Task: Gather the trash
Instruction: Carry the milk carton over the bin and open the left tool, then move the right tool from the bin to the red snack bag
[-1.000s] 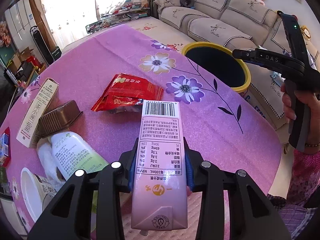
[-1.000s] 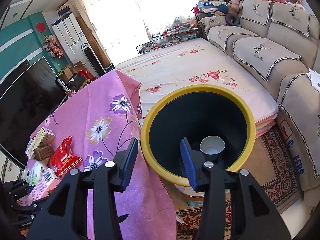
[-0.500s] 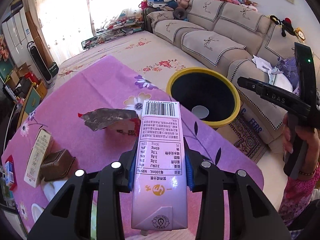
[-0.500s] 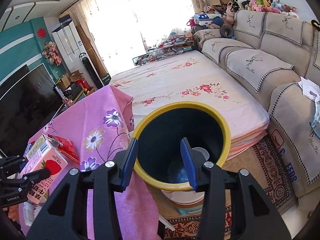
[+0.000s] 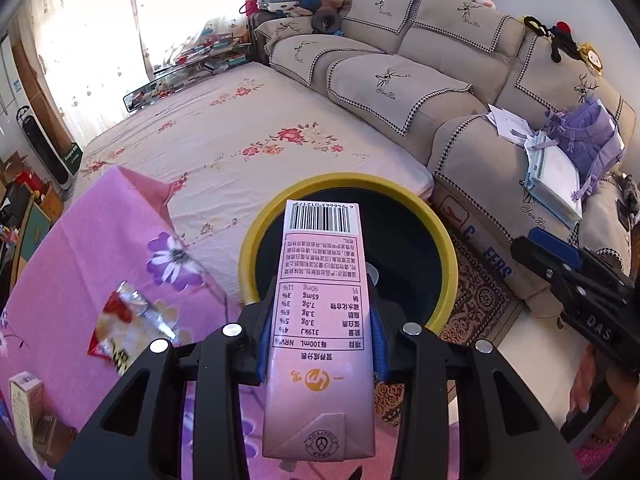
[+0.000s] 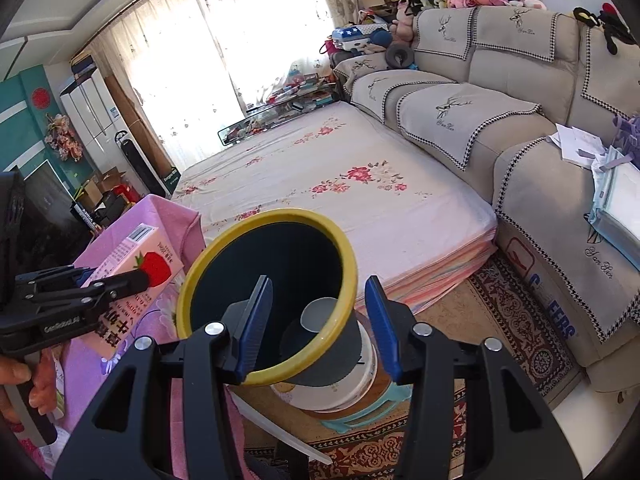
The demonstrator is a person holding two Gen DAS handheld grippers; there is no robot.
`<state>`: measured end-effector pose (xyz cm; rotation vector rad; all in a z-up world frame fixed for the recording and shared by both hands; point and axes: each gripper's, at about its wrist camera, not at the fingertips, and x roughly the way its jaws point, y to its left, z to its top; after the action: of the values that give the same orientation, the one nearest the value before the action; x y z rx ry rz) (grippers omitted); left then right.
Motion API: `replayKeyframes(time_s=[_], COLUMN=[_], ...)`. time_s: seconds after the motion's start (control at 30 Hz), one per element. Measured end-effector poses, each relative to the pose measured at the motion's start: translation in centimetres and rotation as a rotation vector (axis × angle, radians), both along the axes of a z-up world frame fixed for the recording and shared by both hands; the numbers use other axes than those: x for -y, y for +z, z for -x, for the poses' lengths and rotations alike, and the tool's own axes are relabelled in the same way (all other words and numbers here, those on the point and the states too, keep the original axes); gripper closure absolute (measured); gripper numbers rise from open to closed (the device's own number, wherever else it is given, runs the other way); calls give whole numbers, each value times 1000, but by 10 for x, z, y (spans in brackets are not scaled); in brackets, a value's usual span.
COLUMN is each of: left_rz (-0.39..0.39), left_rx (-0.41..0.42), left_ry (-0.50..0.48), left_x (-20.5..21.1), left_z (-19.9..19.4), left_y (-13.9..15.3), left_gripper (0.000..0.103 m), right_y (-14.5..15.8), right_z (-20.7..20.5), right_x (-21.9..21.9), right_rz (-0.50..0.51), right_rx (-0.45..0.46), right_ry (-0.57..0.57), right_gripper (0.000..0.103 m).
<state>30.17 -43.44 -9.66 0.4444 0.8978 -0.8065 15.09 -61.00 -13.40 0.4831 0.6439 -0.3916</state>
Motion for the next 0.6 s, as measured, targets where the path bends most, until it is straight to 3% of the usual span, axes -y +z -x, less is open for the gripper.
replayKeyframes(time_s=[0.23, 0.27, 0.37, 0.5, 0.6], left_rz=[-17, -18, -12, 2, 30], left_rx=[-23, -21, -4, 19, 19], left_ry=[5, 7, 27, 28, 34], left_x=[59, 63, 70, 60, 41], left_z=[-23, -25, -31, -28, -15], left_y=[-25, -27, -29, -21, -8], left_gripper=[65, 62, 35, 26, 26], right_y=[-7, -8, -9, -7, -7], right_z=[11, 12, 14, 16, 15], right_x=[20, 23, 25, 24, 20], right_rz=[-4, -4, -2, -1, -2], right_rx=[-9, -10, -12, -11, -10], right_ry=[-38, -40, -48, -45, -35], right_gripper=[56, 54, 54, 54, 54])
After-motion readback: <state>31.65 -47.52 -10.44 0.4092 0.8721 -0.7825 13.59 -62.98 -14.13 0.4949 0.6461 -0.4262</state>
